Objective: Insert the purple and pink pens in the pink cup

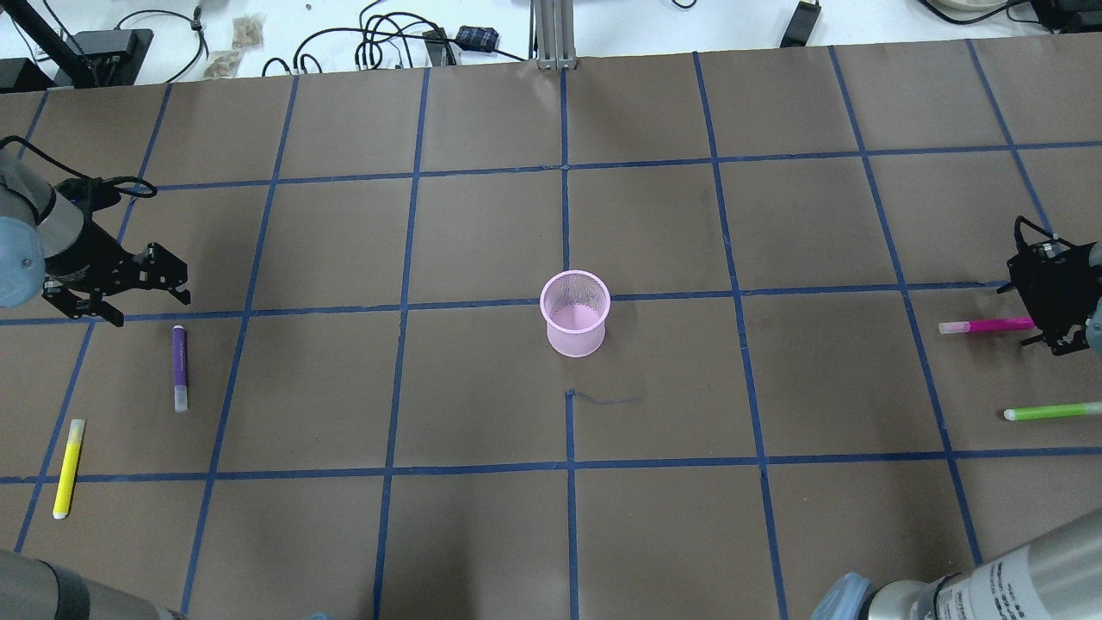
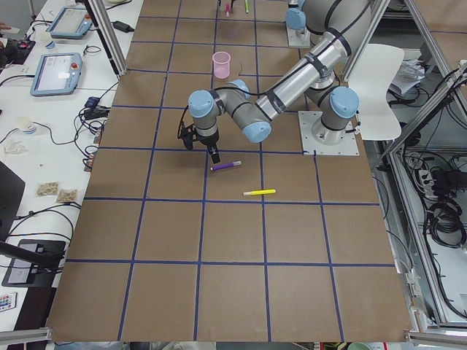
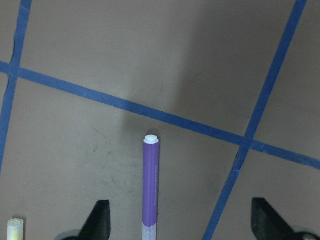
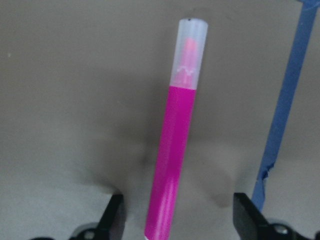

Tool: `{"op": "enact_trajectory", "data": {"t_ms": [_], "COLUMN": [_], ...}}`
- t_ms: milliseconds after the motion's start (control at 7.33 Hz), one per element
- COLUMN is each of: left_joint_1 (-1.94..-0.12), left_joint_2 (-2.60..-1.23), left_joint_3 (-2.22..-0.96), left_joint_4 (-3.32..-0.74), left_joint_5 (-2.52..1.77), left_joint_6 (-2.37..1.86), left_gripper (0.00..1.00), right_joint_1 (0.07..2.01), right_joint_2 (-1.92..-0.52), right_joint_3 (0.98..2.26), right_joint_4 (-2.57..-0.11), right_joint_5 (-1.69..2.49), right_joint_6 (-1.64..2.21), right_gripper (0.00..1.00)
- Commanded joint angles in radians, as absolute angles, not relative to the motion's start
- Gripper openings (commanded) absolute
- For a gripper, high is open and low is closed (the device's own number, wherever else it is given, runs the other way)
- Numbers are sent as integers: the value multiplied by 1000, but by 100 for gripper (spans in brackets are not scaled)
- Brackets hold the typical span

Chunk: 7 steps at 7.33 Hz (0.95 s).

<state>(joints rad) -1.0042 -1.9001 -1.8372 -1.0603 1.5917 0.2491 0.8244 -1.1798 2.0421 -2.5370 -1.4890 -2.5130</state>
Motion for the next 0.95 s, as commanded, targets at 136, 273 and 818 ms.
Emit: {"op": "enact_trajectory", "data": {"t_ms": [136, 273, 818], "left_joint_1": [-1003, -1003, -1003], "left_joint_2": [-1974, -1985, -2000], "left_joint_3": [-1847, -1847, -1845], "left_joint_4": [-991, -992, -992], "left_joint_5": [1632, 1634, 1637], "left_joint_6": [247, 250, 250], "left_gripper": [100, 99, 66], "right_joint_1": [824, 824, 833], "right_joint_2": [-1196, -1207, -1300], "right_joint_3": [2040, 2040, 2023], "right_joint_4": [-2540, -2539, -2523], "right_joint_5": [-1496, -1514, -1520], "right_joint_6": [-2520, -2520, -2500], "right_gripper": [12, 7, 0]}}
